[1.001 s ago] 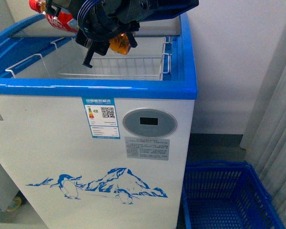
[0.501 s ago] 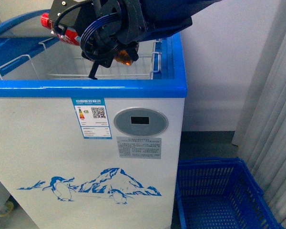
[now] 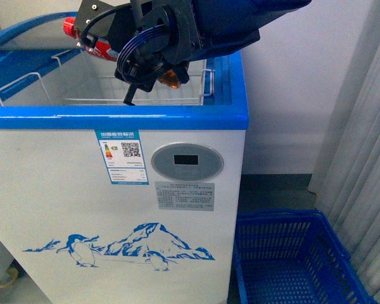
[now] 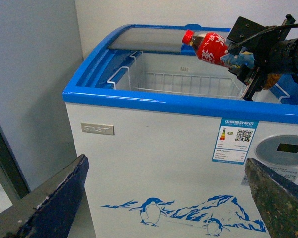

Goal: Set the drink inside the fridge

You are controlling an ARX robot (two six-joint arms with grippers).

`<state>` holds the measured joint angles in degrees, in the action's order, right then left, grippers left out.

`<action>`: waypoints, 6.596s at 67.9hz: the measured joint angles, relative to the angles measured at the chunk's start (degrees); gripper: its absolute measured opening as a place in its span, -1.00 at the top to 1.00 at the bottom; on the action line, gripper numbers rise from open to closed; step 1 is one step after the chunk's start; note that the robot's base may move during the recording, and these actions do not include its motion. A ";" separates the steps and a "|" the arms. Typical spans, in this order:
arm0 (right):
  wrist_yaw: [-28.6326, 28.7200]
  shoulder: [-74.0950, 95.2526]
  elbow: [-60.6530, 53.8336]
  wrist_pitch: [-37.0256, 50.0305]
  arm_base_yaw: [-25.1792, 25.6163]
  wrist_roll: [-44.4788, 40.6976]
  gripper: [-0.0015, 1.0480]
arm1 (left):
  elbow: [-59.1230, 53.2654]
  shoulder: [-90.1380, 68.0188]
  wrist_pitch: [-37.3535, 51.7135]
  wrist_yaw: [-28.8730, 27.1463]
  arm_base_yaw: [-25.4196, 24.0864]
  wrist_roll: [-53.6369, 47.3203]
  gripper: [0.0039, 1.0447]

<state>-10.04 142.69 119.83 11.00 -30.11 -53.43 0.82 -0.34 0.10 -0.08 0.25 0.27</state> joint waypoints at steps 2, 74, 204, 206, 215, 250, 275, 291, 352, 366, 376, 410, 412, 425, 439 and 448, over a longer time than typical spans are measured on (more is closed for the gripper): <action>0.17 0.00 0.00 0.02 0.00 0.02 0.01 | 0.00 0.00 0.00 0.00 0.00 0.00 -0.85; -5.20 -14.69 -5.09 -6.45 2.34 34.51 -0.86 | 0.00 0.00 0.00 0.00 0.00 0.00 -0.85; -17.51 -107.91 -92.30 0.76 5.55 50.07 -0.86 | 0.00 0.00 0.00 0.00 0.00 0.00 -0.85; -18.16 -109.74 -93.11 -0.22 4.26 49.66 -0.86 | 0.00 0.00 0.00 0.00 0.00 0.00 -0.85; -23.17 -116.78 -96.87 -5.62 -1.05 49.70 -0.86 | 0.00 0.00 0.00 0.00 0.00 0.00 -0.85; -23.91 -129.74 -113.20 -8.02 -0.07 51.89 -0.86 | 0.00 0.00 -0.02 0.02 0.00 0.00 -0.85; -29.64 -125.63 -112.59 -1.99 -7.52 53.00 -0.66 | 0.00 0.00 0.00 0.04 0.00 0.00 -0.85; -12.39 -134.22 -115.27 -7.58 6.23 53.05 0.09 | 0.00 0.00 -0.02 0.04 0.00 0.00 -0.85; 9.90 -142.38 -118.95 -10.91 29.92 53.24 0.95 | 0.00 0.02 -0.02 0.04 0.00 -0.02 -0.85; 9.90 -142.38 -118.95 -10.91 29.92 53.24 0.95 | 0.00 0.02 -0.02 0.04 0.00 -0.02 -0.85; 9.90 -142.38 -118.95 -10.91 29.92 53.22 0.44 | 0.00 0.02 -0.02 0.04 0.00 -0.02 -0.85; 9.90 -142.38 -118.95 -10.91 29.94 53.29 -0.85 | 0.00 0.02 -0.02 0.04 0.00 -0.02 -0.85; 9.90 -142.38 -118.95 -10.91 29.94 53.29 -0.85 | 0.00 0.02 -0.02 0.04 0.00 -0.02 -0.85; 9.90 -142.38 -118.95 -10.91 29.94 53.29 -0.86 | 0.00 0.02 -0.02 0.04 0.00 -0.02 -0.85; 9.90 -142.38 -118.95 -10.91 29.94 53.29 -0.86 | 0.00 0.02 -0.02 0.04 0.00 -0.02 -0.85; 9.90 -142.38 -118.95 -10.91 29.94 53.27 -0.86 | 0.00 0.02 -0.02 0.04 0.00 -0.02 -0.85</action>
<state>-0.14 0.32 0.89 0.10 -0.16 -0.16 0.82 -0.32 0.08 -0.03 0.25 0.25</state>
